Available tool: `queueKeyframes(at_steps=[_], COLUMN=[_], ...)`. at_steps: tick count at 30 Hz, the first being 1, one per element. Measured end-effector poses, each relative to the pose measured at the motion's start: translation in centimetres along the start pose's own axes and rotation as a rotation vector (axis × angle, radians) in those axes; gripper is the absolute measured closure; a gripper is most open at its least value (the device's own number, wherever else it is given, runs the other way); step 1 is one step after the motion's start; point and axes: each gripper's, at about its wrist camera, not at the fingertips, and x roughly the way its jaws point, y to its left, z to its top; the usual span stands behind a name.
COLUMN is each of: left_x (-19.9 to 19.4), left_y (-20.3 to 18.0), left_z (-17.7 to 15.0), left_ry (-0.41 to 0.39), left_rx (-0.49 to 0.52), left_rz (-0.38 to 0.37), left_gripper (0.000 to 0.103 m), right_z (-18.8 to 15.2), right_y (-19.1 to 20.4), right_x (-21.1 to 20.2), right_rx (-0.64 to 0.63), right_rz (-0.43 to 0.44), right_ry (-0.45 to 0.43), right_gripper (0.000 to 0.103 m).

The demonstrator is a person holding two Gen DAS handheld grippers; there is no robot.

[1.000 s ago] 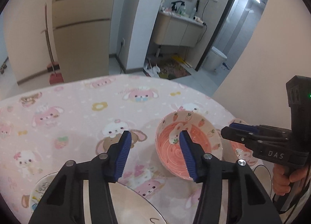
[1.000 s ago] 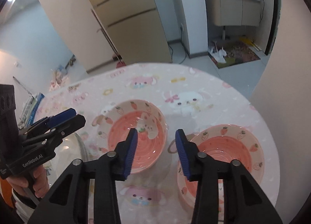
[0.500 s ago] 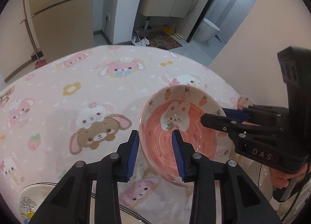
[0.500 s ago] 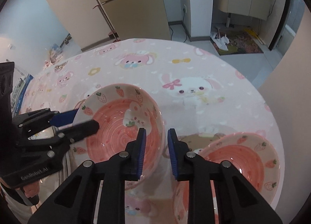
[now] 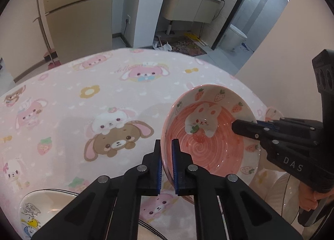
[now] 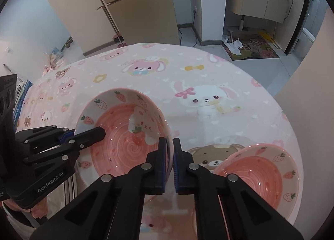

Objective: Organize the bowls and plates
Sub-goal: 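Lift the pink bowl with both grippers and carry it over the plate stack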

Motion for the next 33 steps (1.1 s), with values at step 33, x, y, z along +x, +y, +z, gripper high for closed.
queueKeyframes(at_steps=[33], left_x=[-18.1], left_y=[4.6], left_z=[-3.7], left_ry=[-0.228], left_rx=[-0.036], left_rz=[0.063], left_gripper=[0.095], right_z=[-0.7], right_y=[13.1], right_x=[-10.5], right_rx=[-0.140], right_rz=[0.021], right_ry=[-0.146], right_gripper=[0.097])
